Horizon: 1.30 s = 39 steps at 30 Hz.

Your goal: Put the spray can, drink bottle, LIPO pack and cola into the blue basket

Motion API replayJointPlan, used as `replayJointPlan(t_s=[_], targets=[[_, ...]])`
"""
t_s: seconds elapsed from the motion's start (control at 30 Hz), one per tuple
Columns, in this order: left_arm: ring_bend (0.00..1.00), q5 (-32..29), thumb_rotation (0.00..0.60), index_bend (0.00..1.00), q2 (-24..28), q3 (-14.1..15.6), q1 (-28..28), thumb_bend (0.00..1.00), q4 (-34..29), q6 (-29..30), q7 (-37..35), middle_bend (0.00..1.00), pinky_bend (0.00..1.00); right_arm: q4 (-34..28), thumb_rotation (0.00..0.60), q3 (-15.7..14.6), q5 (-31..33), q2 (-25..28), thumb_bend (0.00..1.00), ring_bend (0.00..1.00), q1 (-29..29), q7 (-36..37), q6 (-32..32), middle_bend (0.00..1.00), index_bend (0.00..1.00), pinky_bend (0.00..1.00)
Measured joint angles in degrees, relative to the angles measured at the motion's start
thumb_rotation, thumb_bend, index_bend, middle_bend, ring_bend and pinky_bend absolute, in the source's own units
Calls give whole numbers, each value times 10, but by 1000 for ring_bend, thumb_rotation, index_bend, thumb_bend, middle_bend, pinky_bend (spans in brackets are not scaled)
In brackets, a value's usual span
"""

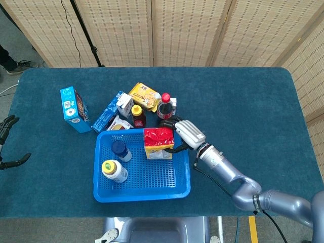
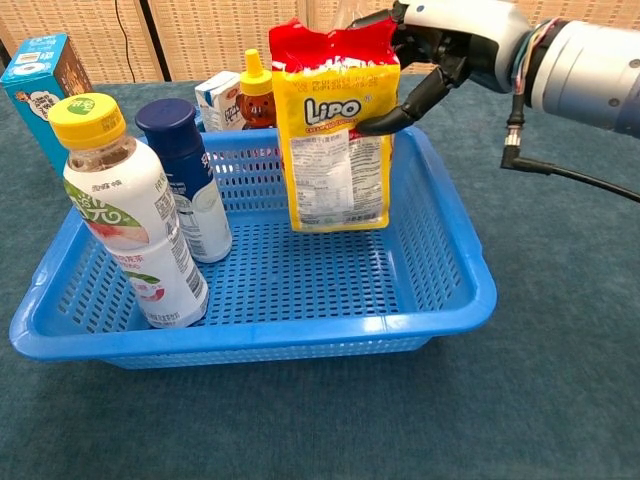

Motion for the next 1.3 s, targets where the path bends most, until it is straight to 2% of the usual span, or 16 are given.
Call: replayJointPlan(t_s=[0.1,0.2,0.4,0.53,0.67,0.83,1.03,1.13,1.3], targets=[[0,4,600,0,0,1,0,236,-1,1,1,0,0,-2,600,-4,-4,5,174,0,-8,-13,23,0,19,0],[0,6,600,0,-1,2,0,236,-1,2,3,0,0,-11,600,-4,1,8,87,0,-21,-34,47,0,0,0],[0,7,600,0,-1,2,2,236,-2,5,3,0,0,-46,600,10,14,27,72,0,-46,-54,98,0,0,0],[0,8,600,0,-1,2,2,234,-2,5,3,0,0,-71,600,34,34,57,68,0,-65,-64,134,0,0,0],[0,11,600,0,-1,3,2,236,-2,6,2,0,0,-74,600,59,76,80,61,0,-74,-54,135,0,0,0],[0,7,600,0,-2,2,3,236,-3,9,9,0,0,-55,600,70,121,101,0,0,-72,-16,75,0,0,0],[0,1,600,0,-5,-1,9,236,-15,23,38,0,0,5,600,66,141,109,0,0,-51,87,-62,0,0,0],[0,-1,600,0,-5,-1,9,236,-16,20,40,0,0,64,600,61,140,90,0,0,-32,124,-103,0,0,0],[0,-12,600,0,-7,-4,7,236,-20,15,54,0,0,158,600,52,123,28,0,0,8,170,-152,0,0,0]])
